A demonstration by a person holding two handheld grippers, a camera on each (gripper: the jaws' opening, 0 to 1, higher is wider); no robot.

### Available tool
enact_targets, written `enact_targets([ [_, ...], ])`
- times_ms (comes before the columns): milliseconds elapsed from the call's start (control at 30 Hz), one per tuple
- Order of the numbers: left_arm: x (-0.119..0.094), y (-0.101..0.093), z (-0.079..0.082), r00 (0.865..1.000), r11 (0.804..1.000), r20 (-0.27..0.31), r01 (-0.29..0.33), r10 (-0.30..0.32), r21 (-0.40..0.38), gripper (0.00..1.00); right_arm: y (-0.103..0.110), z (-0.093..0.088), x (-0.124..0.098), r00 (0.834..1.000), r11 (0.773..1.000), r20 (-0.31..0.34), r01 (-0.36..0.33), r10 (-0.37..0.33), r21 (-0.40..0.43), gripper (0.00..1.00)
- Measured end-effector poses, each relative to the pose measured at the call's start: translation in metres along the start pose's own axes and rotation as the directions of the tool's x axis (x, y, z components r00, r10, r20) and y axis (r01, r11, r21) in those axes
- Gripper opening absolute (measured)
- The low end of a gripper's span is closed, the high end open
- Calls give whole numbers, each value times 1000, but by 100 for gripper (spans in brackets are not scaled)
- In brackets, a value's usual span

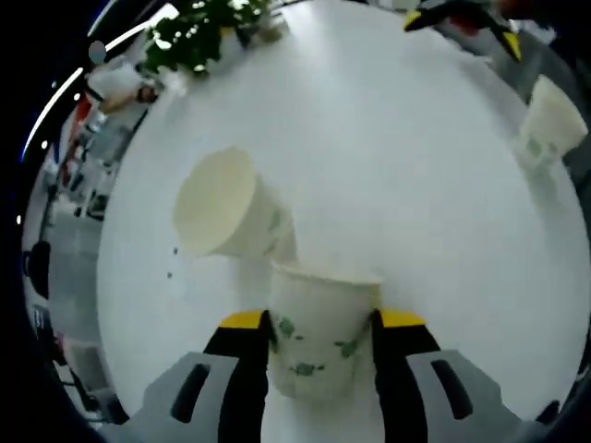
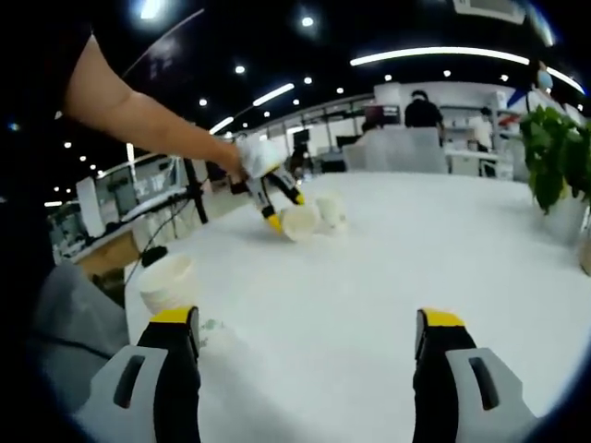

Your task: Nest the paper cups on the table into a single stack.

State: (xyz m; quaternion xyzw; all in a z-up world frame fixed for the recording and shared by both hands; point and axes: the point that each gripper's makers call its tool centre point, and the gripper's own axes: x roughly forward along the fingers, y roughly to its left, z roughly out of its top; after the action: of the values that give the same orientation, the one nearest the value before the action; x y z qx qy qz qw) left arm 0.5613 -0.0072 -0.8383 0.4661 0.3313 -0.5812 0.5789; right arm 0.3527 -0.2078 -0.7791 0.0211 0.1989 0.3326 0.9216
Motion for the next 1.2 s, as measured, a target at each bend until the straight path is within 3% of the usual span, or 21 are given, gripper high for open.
enact_targets([
  [100, 4, 1, 2, 1000, 999, -10, -24, 25, 45, 53, 0, -1, 0, 1000, 1000, -2, 0, 0, 1, 95],
  [167, 7, -2, 8, 1000, 1000, 9, -4, 4, 24, 55, 1, -2, 0, 1000, 1000, -3, -2, 2, 1, 95],
  [267, 10, -1, 12, 1000, 1000, 2, -6, 6, -27, 54, 1, -1, 0, 1000, 1000, -3, -3, 3, 2, 95],
  [400, 15, -10, 14, 999, 990, 7, 38, -37, -137, 54, 3, -1, 0, 1000, 1000, -4, -4, 4, 1, 95],
  [500, 17, -15, 9, 999, 977, -22, 42, -48, -211, 46, 4, 0, 0, 1000, 1000, -4, -4, 4, 1, 95],
  [733, 16, -18, 16, 999, 970, 18, 37, -34, -240, 44, 7, 0, 1, 1000, 1000, -4, -9, 9, -5, 94],
  [1000, 10, -21, 19, 995, 957, 100, 41, -13, -287, 42, 8, 4, 1, 1000, 1000, -1, -11, 11, -13, 94],
  [1100, 4, -20, 22, 989, 946, 149, 40, 9, -322, 42, 9, 4, 0, 1000, 1000, -5, -11, 11, -14, 94],
  [1200, -6, -13, 24, 977, 918, 205, 28, 59, -396, 42, 9, 6, -1, 1000, 1000, -4, -12, 12, -18, 94],
])
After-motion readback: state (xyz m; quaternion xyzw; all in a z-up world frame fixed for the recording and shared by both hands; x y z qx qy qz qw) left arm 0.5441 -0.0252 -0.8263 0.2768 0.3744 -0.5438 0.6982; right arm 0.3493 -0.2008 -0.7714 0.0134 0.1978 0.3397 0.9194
